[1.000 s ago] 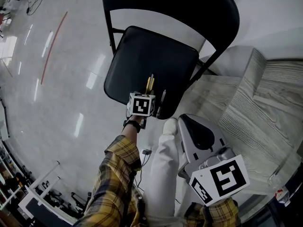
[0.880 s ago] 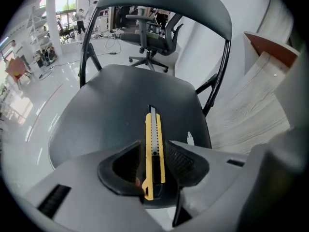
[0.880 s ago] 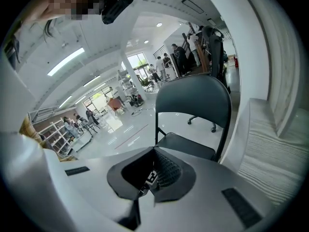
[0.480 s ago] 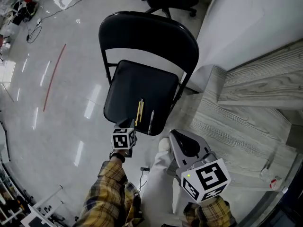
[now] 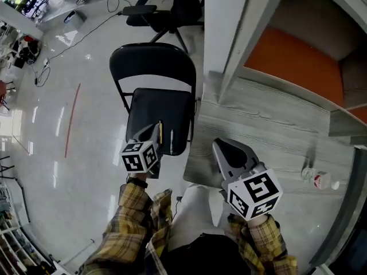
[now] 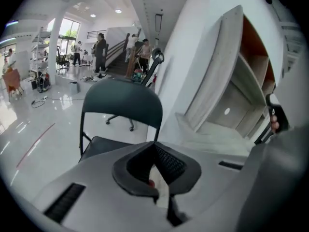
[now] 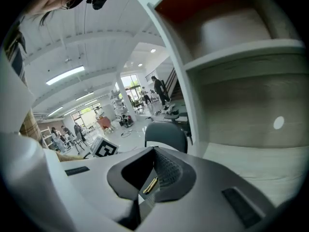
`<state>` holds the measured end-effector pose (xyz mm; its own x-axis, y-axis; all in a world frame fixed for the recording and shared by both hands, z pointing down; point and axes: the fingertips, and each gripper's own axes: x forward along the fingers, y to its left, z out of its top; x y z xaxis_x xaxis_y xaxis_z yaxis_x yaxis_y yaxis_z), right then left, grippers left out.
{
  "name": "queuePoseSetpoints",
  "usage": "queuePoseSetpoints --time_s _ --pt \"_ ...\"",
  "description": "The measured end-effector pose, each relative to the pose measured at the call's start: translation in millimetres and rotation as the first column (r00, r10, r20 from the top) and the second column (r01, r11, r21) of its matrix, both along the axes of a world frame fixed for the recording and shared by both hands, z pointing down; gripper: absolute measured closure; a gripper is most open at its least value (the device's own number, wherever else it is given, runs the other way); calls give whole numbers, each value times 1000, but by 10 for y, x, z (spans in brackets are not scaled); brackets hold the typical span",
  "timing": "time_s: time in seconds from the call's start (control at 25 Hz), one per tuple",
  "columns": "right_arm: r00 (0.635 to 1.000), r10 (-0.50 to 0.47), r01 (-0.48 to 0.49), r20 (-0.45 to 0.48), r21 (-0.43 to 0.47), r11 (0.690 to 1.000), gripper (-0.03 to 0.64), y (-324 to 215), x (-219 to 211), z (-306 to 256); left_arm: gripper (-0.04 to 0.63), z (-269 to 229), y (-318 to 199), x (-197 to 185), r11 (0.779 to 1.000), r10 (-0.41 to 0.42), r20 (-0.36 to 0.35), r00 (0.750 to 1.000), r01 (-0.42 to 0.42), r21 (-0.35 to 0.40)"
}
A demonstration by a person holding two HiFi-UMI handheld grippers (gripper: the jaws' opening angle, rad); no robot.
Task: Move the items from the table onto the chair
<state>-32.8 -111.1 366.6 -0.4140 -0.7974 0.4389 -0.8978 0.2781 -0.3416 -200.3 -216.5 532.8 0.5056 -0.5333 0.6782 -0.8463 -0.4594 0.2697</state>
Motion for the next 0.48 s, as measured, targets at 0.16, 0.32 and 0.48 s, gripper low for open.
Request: queuePoseSetpoints --time_s 0.16,0.32,0.48 --pt "998 54 -52 -19 58 997 600 515 537 -458 591 -786 326 828 992 112 -59 992 -108 63" --pt "993 92 -81 -74 139 987 600 1012 1176 -898 591 -1403 727 1727 977 190 -134 973 -174 121" --pt "974 189 -160 -121 217 963 600 1570 1942 -1222 591 -1769 1273 2664 955 284 -206 937 -255 154"
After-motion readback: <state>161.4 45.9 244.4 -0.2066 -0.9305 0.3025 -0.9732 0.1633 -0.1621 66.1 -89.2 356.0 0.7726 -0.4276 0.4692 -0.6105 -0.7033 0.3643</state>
